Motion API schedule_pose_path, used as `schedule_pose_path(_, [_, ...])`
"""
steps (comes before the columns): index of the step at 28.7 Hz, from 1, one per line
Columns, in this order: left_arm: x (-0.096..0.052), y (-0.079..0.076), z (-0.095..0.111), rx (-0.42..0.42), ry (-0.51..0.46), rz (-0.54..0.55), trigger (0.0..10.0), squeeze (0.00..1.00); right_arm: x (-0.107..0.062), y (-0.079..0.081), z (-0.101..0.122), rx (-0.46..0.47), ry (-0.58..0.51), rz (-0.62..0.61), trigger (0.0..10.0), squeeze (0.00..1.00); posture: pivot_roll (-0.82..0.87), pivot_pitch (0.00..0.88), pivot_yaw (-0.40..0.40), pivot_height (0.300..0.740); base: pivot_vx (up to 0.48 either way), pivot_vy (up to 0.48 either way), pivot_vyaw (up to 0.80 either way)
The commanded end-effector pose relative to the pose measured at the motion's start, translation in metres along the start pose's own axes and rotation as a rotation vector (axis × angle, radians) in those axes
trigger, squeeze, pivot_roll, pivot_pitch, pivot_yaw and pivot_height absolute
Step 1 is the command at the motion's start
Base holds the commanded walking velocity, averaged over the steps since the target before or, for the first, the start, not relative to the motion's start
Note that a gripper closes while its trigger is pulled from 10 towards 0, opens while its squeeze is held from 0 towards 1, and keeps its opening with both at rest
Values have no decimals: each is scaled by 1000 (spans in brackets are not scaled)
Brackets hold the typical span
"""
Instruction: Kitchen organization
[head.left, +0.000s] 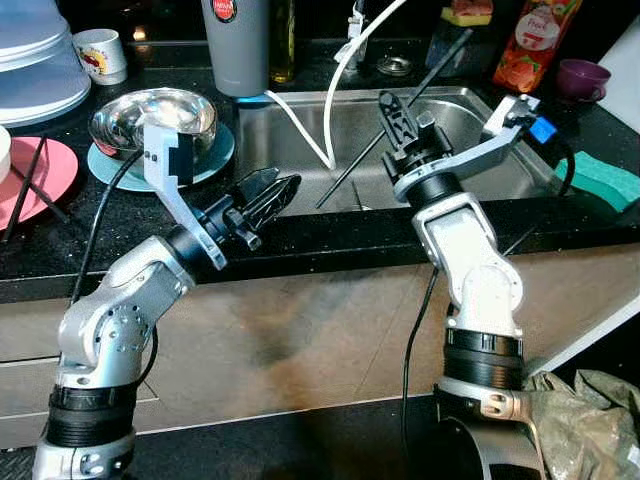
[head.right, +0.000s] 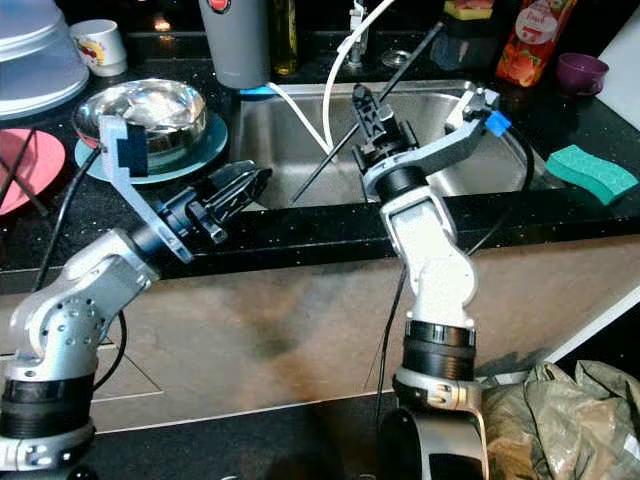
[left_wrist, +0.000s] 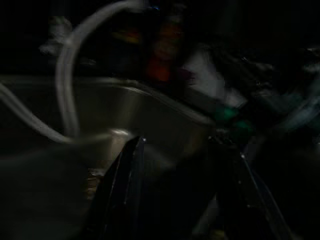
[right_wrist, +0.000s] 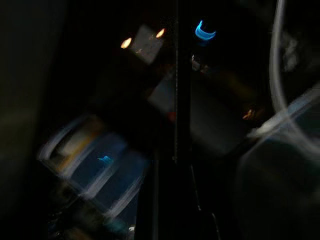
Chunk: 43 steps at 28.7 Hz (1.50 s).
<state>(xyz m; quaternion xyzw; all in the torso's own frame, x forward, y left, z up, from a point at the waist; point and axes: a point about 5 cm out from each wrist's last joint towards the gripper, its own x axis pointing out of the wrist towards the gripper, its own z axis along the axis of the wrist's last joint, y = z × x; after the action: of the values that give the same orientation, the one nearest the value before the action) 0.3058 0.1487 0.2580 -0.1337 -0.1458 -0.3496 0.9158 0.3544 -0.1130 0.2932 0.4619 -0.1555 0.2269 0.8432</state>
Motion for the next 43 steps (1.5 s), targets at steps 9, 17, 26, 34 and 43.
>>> schedule_pose_path(9, [10,10,-6,232,79,62,10000,0,28,-22,-11,-524,38,-97,0,0,9,99,-34,740,0,0,0])
schedule_pose_path(17, [22,2,-12,247,112,-19,10000,0,42,-25,-36,-752,170,-30,0,0,12,101,-41,740,0,0,0])
schedule_pose_path(26, [36,19,-17,413,197,69,10000,0,37,-41,-57,-964,334,30,1608,0,9,99,-41,740,0,0,0])
schedule_pose_path(34, [40,13,-24,380,198,20,10000,0,25,-59,-68,-1041,457,44,10000,0,3,97,-36,740,0,0,0])
schedule_pose_path(43, [43,18,-23,381,191,38,10000,0,24,-59,-75,-1040,461,55,10000,0,5,97,-34,740,0,0,0])
